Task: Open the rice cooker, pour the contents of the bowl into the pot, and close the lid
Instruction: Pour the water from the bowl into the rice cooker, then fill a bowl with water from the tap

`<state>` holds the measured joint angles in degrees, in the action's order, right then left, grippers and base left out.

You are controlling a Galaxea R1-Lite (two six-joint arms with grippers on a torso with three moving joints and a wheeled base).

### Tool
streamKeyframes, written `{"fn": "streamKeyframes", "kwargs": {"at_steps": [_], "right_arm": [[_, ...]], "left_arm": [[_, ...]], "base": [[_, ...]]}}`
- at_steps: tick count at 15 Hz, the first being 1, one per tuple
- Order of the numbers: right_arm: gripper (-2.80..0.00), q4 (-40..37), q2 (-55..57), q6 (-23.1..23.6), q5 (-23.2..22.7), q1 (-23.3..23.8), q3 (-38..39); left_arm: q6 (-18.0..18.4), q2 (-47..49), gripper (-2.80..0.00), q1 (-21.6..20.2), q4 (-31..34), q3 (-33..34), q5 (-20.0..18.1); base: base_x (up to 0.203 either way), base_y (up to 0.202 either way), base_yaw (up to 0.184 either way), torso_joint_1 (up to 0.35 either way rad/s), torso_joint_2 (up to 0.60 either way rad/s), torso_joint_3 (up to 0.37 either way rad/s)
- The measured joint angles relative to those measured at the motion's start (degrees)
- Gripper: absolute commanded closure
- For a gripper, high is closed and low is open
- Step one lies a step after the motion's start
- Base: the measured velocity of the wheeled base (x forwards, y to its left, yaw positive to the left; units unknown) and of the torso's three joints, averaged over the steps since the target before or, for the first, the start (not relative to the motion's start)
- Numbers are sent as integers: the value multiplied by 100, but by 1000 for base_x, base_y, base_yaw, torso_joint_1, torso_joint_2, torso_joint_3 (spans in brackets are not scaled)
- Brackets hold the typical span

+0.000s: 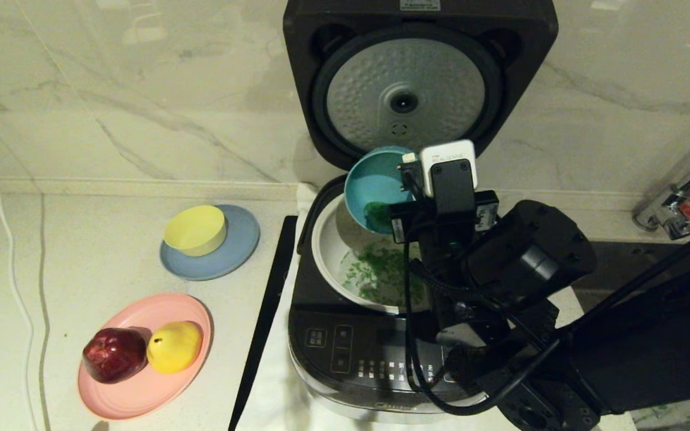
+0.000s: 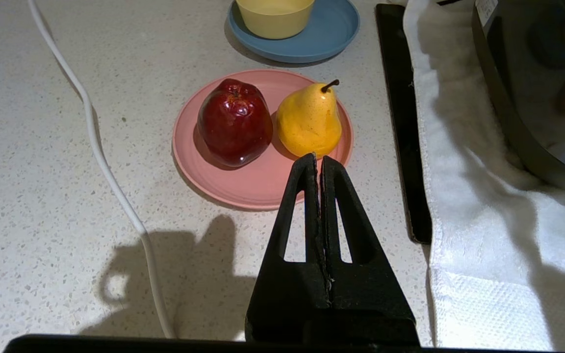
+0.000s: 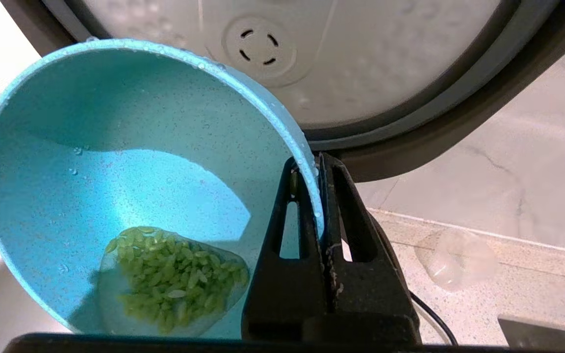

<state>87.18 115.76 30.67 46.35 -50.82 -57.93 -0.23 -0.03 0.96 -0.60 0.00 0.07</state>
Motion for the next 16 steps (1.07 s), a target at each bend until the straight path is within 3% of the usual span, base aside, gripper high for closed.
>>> {"fn": "streamKeyframes", "kwargs": {"at_steps": [5, 9, 12, 16], "right_arm": [[0, -238, -163, -33, 133, -20, 101], [0, -1444, -755, -410, 266, -75, -64], [0, -3171, -1419, -1213, 274, -189, -294], [0, -6435, -2448, -2985, -85, -269, -977]], "left_arm": [[5, -2, 0, 0, 0, 0, 0], [2, -2, 0, 0, 0, 0, 0], [-1, -2, 0, 0, 0, 0, -2], [2, 1, 0, 0, 2, 0, 0]], "base": [[0, 0, 0, 0, 0, 0], [0, 0, 0, 0, 0, 0], [0, 0, 0, 0, 0, 0], [0, 0, 0, 0, 0, 0]]}}
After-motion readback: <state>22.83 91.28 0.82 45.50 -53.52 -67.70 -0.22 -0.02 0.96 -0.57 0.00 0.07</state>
